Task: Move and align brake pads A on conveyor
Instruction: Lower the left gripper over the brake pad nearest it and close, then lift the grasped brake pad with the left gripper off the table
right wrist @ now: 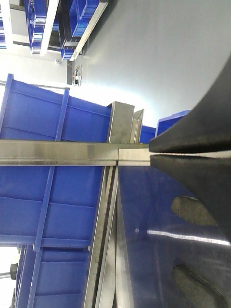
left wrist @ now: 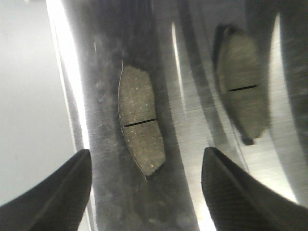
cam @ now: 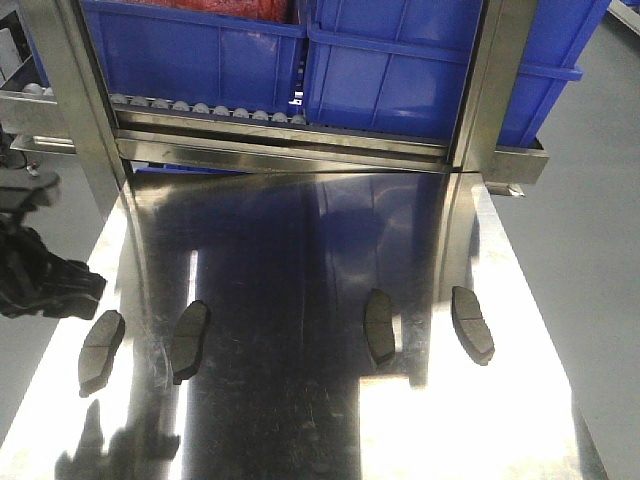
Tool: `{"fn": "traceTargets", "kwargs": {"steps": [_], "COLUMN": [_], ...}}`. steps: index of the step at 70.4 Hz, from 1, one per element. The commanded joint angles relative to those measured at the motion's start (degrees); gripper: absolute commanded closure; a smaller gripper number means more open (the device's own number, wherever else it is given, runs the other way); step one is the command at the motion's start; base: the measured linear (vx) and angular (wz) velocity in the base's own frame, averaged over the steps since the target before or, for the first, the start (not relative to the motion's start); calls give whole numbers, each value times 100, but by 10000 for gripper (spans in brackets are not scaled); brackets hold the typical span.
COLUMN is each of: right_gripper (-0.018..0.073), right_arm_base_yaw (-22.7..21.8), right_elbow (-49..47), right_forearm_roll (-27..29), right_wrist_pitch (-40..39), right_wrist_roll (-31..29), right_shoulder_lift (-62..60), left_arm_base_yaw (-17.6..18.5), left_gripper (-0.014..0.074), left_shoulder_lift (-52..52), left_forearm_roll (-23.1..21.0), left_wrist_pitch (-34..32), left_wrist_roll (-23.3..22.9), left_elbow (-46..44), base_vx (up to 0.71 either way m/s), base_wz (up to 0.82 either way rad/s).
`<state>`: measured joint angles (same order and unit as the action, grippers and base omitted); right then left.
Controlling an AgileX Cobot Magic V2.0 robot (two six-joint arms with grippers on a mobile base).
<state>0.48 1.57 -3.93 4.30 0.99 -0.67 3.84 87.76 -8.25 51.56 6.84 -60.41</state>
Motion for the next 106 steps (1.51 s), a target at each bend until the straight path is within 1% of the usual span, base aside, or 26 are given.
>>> {"fn": "traceTargets", "kwargs": {"steps": [1, 11, 23, 29, 44, 59, 65, 72, 77, 82, 92, 106], "right_gripper": [569, 569, 569, 569, 569, 569, 569, 569, 569, 569, 569, 569], "right_arm_base_yaw": [-28, -28, -28, -28, -28, -28, -28, -28, -28, -28, -28, -28], "right_elbow": [32, 32, 32, 32, 32, 32, 32, 32, 32, 32, 32, 32], "right_forearm_roll": [-15, -15, -15, -15, -15, -15, -15, -15, -15, -15, -15, -15], "right_wrist_pitch": [-430, -430, -430, -430, -430, -430, -430, -430, -430, -430, -430, -430], "right_wrist_roll": [-14, -14, -14, -14, -14, -14, -14, -14, -14, -14, -14, -14], "right_shoulder_lift": [-89, -89, -89, -89, -89, -89, -89, -89, -89, -89, -89, -89], "left_arm_base_yaw": [43, 43, 43, 43, 43, 43, 43, 43, 43, 43, 75, 235], "left_gripper": [129, 129, 129, 129, 129, 129, 143, 196, 269, 372, 608, 603], "left_shoulder_lift": [217, 692, 1127, 1263, 1556, 1810, 1866, 1889, 1889, 1889, 1856, 1810], "left_forearm_roll": [-78, -141, -141, -134, -135, -146, -160, -200, -257, -284, -284, -259], "left_wrist_pitch": [-83, -151, -50, -6, -84, 105, 143, 161, 218, 263, 348, 345], "left_wrist_roll": [11, -6, -42, -74, -346, -351, -351, -346, -300, -242, -165, -131], "left_elbow": [-269, -431, -670, -792, -882, -882, -868, -868, -868, -868, -868, -868], "base_vx": [0, 0, 0, 0, 0, 0, 0, 0, 0, 0, 0, 0], "base_wz": [0, 0, 0, 0, 0, 0, 0, 0, 0, 0, 0, 0]}}
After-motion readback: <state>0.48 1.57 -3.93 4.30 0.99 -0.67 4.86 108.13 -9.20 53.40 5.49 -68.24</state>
